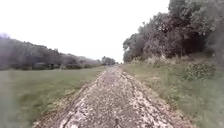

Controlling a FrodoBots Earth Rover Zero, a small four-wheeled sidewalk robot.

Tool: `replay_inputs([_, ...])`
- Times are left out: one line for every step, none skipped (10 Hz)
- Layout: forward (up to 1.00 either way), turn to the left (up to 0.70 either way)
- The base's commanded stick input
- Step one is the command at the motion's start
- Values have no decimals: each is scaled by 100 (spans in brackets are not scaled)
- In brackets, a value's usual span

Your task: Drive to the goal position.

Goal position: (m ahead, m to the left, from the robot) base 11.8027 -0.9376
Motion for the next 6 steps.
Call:
replay_inputs([56,0])
replay_inputs([56,0])
replay_inputs([56,0])
replay_inputs([56,0])
replay_inputs([56,0])
replay_inputs([56,0])
